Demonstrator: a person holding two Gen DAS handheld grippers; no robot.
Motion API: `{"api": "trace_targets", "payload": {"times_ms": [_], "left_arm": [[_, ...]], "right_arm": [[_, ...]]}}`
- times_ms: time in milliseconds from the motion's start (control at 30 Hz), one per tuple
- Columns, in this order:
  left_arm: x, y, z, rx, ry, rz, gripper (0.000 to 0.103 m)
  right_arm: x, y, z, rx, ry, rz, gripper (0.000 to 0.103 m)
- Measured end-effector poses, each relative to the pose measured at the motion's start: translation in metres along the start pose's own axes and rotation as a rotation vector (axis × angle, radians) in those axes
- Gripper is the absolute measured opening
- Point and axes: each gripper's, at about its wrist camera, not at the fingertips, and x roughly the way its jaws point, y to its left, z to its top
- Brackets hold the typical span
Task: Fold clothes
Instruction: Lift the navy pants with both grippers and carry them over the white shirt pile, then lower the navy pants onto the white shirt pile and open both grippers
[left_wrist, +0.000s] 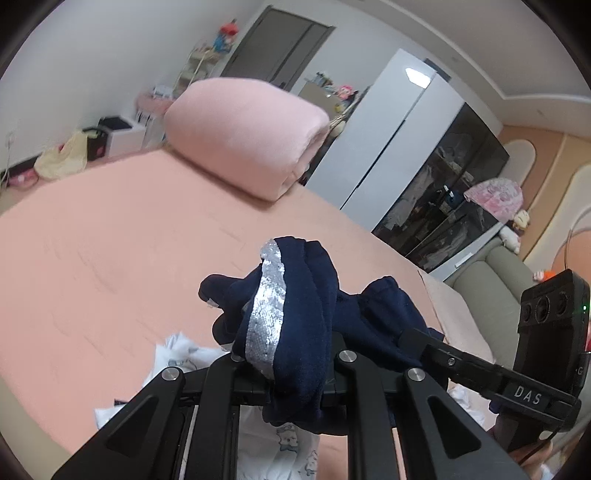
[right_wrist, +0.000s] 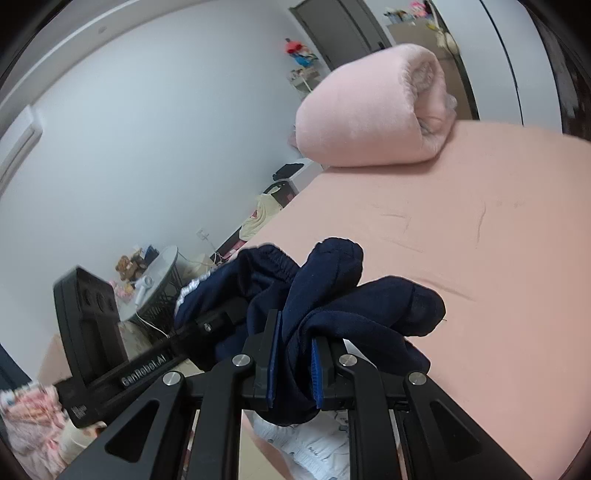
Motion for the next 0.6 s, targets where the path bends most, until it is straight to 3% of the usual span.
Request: {"api": "trace_targets", "payload": {"times_ms": [167, 367, 600], "left_arm": [[0.008, 0.004, -0.019, 0.064, 0.028, 0.055, 0.013], [0.020, 0.034, -0.050, -0.012, 0.098, 0.072, 0.013], [0.019, 0.050, -0.073, -0.031, 0.134, 0.091, 0.013]], "right_arm": [[0.014, -0.013, -0.017, 0.015, 0.050, -0.004, 0.014], [0.040, -0.028, -0.048, 0.054, 0.161, -0.031, 0.014], [0.052, -0.027, -0.070, -0.004, 0.219, -0.048, 0.014]]}}
